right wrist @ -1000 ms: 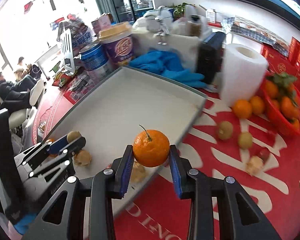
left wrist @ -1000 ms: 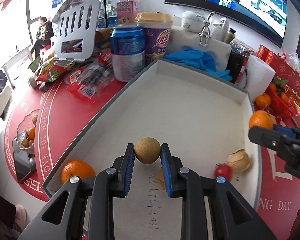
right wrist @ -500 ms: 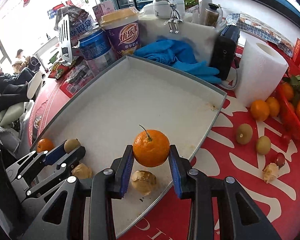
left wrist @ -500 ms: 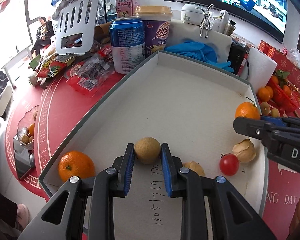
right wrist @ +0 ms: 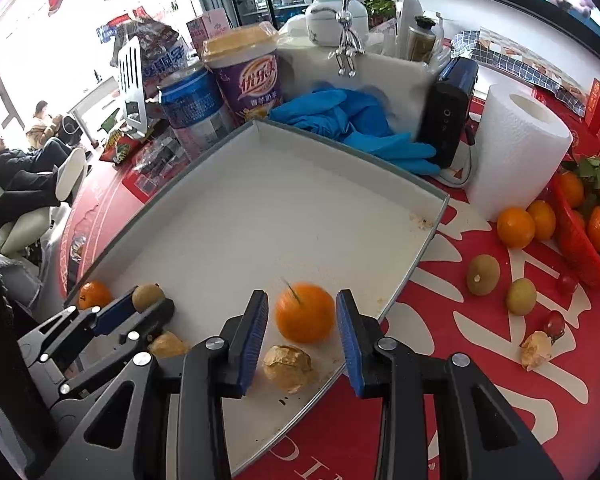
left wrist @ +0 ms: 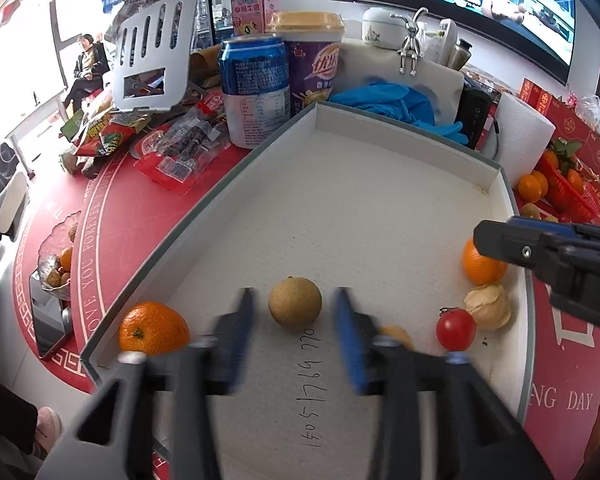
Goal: Organize fruits
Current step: 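Carry the brown fruit and orange into the white tray and open both grippers, then grasp a papery tan fruit with the right gripper while the left moves toward a red tomato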
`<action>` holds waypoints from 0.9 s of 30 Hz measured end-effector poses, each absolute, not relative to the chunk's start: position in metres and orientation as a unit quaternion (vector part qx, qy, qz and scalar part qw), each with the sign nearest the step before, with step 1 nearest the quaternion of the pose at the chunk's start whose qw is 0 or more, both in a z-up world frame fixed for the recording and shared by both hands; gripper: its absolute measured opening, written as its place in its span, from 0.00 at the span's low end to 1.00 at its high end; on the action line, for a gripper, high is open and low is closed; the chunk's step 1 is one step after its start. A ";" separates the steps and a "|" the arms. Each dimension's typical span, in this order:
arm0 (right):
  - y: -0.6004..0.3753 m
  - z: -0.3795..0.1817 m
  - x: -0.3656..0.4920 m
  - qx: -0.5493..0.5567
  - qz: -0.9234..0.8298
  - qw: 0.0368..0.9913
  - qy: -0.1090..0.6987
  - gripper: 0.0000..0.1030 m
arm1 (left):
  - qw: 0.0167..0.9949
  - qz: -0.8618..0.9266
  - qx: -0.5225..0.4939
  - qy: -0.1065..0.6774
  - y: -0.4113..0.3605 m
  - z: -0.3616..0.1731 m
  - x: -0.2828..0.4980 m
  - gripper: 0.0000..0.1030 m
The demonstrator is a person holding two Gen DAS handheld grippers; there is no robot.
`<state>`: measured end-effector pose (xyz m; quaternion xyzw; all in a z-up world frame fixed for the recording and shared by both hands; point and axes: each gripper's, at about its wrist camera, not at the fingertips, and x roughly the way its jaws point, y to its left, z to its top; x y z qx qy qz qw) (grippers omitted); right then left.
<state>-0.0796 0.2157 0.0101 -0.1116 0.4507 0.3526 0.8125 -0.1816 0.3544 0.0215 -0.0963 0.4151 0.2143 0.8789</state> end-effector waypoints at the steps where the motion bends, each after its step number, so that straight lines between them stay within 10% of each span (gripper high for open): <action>1: 0.215 0.013 -0.080 -0.110 0.354 0.813 0.450 0.60 | 0.882 0.218 -0.096 0.406 0.354 0.025 -0.184 0.75; 4: 0.205 0.024 -0.082 -0.097 0.348 0.828 0.429 0.99 | 0.889 0.218 -0.093 0.390 0.350 0.035 -0.187 0.77; 27: 0.073 -0.020 -0.031 -0.069 0.188 0.859 0.471 0.99 | 0.913 0.100 -0.023 0.395 0.248 0.076 -0.161 0.77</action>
